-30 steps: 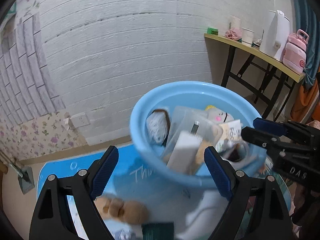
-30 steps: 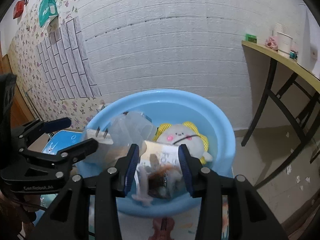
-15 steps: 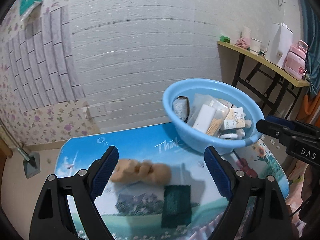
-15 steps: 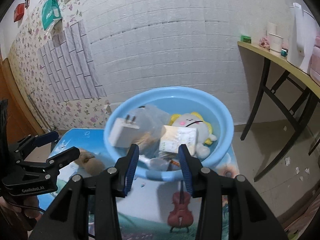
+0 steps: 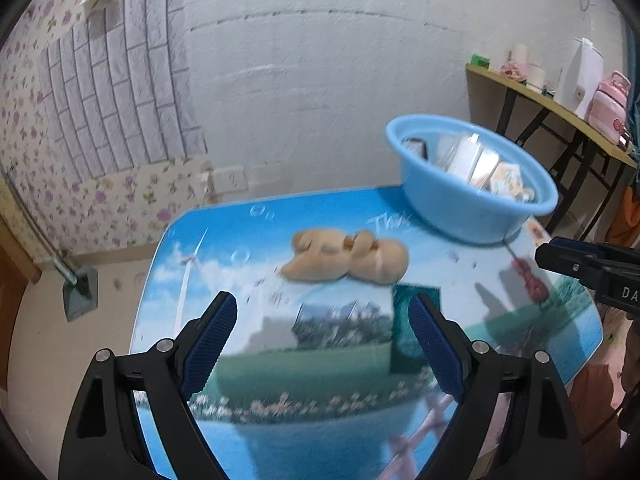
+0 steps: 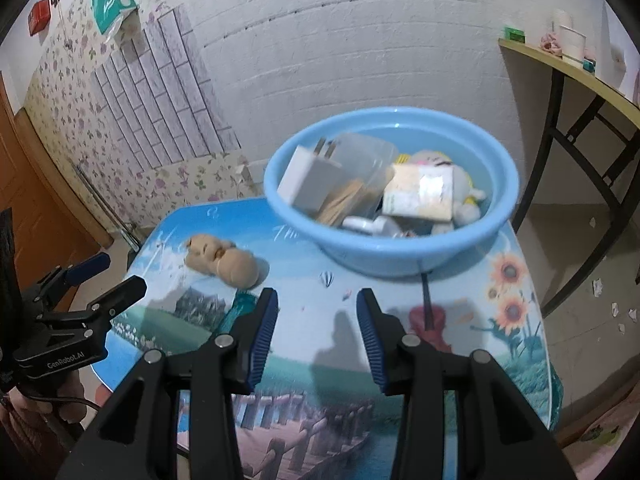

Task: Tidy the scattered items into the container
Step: 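Move the left gripper toward the plush toy while the right gripper reaches the green packet, then grasp the dark green packet with the right gripper while the left gripper grasps the plush toy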

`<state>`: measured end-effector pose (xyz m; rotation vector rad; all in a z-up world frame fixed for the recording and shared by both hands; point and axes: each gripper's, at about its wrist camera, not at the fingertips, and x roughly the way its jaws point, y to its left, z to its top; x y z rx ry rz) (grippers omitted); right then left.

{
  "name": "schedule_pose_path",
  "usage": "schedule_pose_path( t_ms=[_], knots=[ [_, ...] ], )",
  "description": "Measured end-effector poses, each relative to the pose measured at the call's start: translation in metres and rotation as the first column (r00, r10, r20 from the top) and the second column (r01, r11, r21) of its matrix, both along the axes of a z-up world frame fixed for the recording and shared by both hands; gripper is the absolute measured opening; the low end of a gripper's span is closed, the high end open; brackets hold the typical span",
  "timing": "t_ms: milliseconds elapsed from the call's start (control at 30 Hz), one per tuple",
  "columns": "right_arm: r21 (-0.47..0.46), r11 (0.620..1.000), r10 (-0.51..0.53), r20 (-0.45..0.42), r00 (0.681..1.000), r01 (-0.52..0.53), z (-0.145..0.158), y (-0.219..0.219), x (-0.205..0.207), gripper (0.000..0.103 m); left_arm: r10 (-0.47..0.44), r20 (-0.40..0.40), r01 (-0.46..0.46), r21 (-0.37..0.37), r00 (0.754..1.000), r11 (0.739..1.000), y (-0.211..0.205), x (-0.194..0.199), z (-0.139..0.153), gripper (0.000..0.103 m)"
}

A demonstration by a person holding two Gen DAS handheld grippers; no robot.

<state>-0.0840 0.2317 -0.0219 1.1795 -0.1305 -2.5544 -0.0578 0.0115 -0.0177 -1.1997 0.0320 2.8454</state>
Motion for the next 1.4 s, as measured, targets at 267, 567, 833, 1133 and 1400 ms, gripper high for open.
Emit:
schedule_pose_path(
  t_ms=[267, 567, 833, 1133, 1400],
  knots=[
    [0.033, 0.998, 0.044, 0.052, 0.998, -0.046, -0.021, -0.031, 0.006, 0.041, 0.012, 0.021, -0.012, -0.002, 1.000, 1.000, -0.012, 0.005, -0.012, 0.088],
    [0.046, 0.996, 0.065, 0.107, 0.992, -0.070, -0.041, -0.057, 0.001, 0.041, 0.002, 0.043, -0.001, -0.016, 0.999, 1.000, -0.024, 0.004, -0.025, 0.088],
    [0.057, 0.995, 0.071, 0.165, 0.984, -0.081, -0.061, -0.090, -0.009, 0.040, 0.001, 0.058, 0.000, -0.015, 0.998, 1.000, -0.040, -0.001, -0.037, 0.088],
    [0.062, 0.998, -0.019, 0.205, 0.979, 0.006, -0.077, -0.104, -0.026, 0.051, 0.013, 0.076, -0.014, 0.005, 0.997, 1.000, -0.061, -0.008, -0.049, 0.088],
    [0.233, 0.972, -0.006, 0.133, 0.991, -0.025, -0.083, -0.130, -0.023, 0.063, 0.008, 0.084, -0.009, 0.019, 0.996, 1.000, -0.062, -0.015, -0.053, 0.088]
  ],
)
